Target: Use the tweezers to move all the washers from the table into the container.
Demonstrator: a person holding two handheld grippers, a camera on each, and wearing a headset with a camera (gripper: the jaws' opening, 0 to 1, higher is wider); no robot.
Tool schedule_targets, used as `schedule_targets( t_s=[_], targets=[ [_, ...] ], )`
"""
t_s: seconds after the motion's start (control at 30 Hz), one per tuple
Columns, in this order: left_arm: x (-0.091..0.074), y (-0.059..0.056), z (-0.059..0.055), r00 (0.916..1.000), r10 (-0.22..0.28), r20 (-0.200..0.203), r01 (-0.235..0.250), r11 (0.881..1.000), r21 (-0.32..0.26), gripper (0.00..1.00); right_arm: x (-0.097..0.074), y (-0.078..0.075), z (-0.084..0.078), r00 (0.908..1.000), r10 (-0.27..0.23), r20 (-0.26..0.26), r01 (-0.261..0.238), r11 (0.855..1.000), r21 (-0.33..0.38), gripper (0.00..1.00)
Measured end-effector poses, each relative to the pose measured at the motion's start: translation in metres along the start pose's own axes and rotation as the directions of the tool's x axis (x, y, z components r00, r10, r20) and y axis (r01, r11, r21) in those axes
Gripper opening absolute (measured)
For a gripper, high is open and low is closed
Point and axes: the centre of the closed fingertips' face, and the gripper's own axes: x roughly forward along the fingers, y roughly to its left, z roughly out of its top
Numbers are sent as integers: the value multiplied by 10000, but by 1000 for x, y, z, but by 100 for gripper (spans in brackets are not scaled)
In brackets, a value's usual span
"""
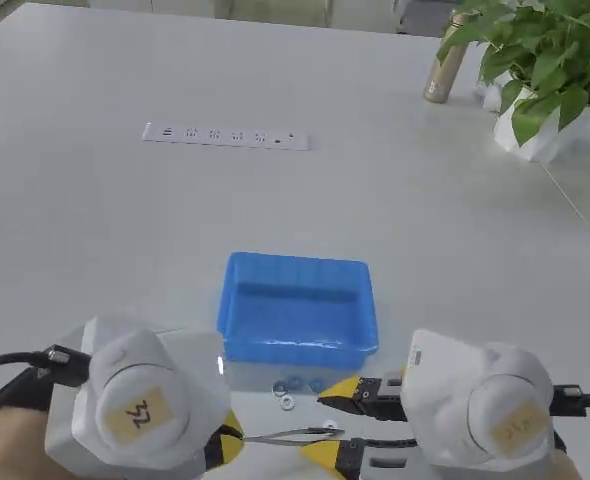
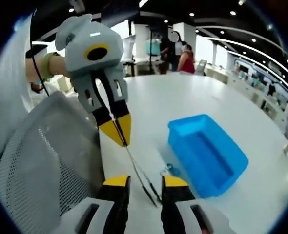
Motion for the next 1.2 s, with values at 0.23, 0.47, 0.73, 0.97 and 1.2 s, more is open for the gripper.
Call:
schedule_targets(
  t_s=[0.23, 0.47, 0.73, 0.97, 1.2],
  targets=[
    [-14, -7, 27, 9985, -207, 515, 205, 9998, 51, 0, 16, 18, 1, 9950, 992, 60, -979, 9886, -1141, 13],
    [-15, -7, 40, 9979, -269, 582, 257, 9994, 213, 0, 15, 14, 0, 9927, 1207, -56, -1198, 9773, -1747, 5],
    [-11, 10, 61, 9977, -390, 555, 377, 9990, 251, 0, 6, -7, 4, 9982, 476, 371, -438, 9942, -985, 5],
    [-8, 16, 71, 9965, -650, 519, 624, 9968, 500, 0, 7, -12, 9, 9966, 413, 713, -383, 9983, -432, 5],
    [-7, 15, 72, 9955, -778, 542, 744, 9953, 619, 0, 5, -14, 7, 9973, 226, 703, -208, 9994, -267, 5]
  ],
)
